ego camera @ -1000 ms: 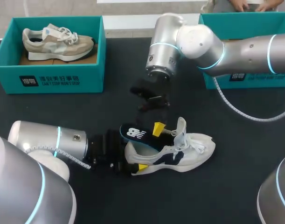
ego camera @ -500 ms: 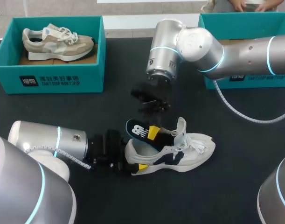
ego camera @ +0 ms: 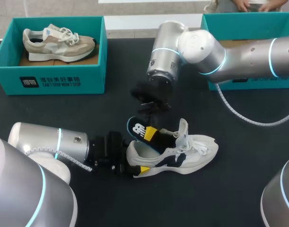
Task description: Take the shoe out of the shoebox, open the shoe tongue, remove and reinsert the insole, then place the shoe into the shoebox
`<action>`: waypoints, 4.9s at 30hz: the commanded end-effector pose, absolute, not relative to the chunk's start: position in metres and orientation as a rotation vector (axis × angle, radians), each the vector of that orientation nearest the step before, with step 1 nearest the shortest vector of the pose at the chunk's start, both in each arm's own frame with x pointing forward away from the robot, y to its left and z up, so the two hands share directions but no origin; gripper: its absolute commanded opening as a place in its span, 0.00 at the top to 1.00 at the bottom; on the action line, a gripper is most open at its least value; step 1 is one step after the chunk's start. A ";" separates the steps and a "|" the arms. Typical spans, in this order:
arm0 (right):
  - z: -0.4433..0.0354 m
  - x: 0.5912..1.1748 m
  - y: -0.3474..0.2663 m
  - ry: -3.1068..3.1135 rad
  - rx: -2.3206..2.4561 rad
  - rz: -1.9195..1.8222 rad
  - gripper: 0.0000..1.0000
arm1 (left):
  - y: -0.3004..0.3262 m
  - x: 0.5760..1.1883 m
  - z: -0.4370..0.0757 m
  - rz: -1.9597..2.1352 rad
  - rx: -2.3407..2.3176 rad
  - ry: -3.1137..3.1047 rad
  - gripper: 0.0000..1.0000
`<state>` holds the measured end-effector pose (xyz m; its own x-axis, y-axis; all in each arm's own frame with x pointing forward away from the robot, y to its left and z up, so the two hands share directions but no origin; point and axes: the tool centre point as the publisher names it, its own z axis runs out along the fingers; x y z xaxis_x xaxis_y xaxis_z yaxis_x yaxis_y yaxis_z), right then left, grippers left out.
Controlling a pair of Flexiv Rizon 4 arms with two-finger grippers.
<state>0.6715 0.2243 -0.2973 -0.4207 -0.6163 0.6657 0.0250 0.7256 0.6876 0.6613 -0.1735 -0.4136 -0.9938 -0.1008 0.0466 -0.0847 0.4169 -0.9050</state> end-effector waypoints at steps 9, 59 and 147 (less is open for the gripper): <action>-0.220 0.683 0.239 -1.965 0.137 -1.056 1.00 | -0.174 0.657 -0.417 -1.676 -0.174 2.633 1.00; -0.027 0.711 0.279 -1.600 -0.545 -1.607 1.00 | -0.174 0.657 -0.417 -1.676 -0.174 2.633 1.00; 0.101 0.640 0.275 -1.663 -0.806 -1.504 1.00 | -0.174 0.657 -0.417 -1.676 -0.174 2.633 1.00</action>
